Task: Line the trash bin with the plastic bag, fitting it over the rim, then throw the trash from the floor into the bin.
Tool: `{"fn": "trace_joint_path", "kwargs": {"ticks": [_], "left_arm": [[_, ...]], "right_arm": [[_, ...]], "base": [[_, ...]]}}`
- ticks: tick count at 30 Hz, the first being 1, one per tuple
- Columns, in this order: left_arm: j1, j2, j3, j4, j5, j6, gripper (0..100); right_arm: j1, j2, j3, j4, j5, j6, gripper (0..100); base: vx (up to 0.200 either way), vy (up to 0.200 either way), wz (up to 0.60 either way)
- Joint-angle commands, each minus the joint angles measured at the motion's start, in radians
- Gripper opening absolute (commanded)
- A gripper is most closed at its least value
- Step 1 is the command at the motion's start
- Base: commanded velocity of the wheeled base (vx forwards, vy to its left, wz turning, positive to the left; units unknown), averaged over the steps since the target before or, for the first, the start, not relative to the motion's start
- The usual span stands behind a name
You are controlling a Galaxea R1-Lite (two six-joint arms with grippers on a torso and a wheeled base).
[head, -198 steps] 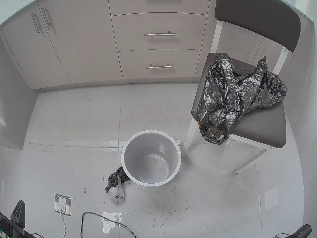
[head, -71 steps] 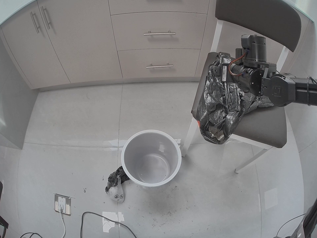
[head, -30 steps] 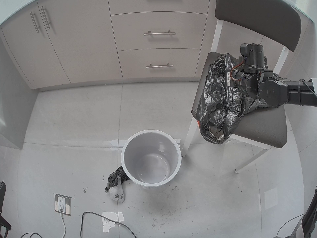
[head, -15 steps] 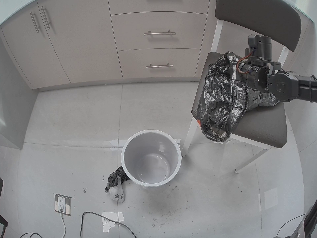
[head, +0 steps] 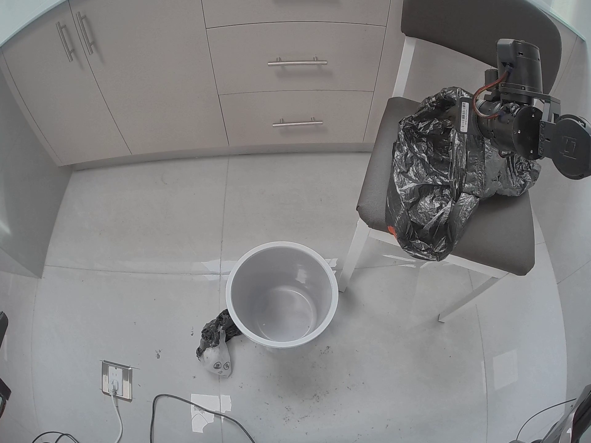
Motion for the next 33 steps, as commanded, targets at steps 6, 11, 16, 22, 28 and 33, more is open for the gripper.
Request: {"fn": "trace_joint_path", "kwargs": {"ticks": [6,11,16,22,28,33], "left_arm": [[0.052,0.091,0.007,-0.009,0.033,0.0,0],[0.066,0.131,0.03,-0.067,0.036,0.0,0],[0.054,0.155,0.025,-0.096,0.027,0.002,0],[-0.011,0.24,0.013,-0.182,-0.03,-0.075,0],[-0.034,0.276,-0.007,-0.203,-0.041,-0.147,0],[-0.061,0.263,-0.005,-0.203,-0.039,-0.172,0]], "right_arm": [[0.007,-0.055,0.014,-0.011,-0.161,-0.071,0],[0.051,-0.081,-0.007,-0.009,-0.262,-0.112,0],[0.091,-0.089,-0.047,-0.003,-0.277,-0.13,0],[0.157,-0.144,-0.049,-0.008,-0.254,-0.117,0],[0.154,-0.175,-0.015,0.012,-0.152,0.015,0],[0.099,-0.163,0.011,0.115,0.03,0.222,0]], "base": [[0.0,0.0,0.0],[0.0,0.0,0.0],[0.0,0.0,0.0],[0.0,0.0,0.0],[0.0,0.0,0.0],[0.0,0.0,0.0]]}}
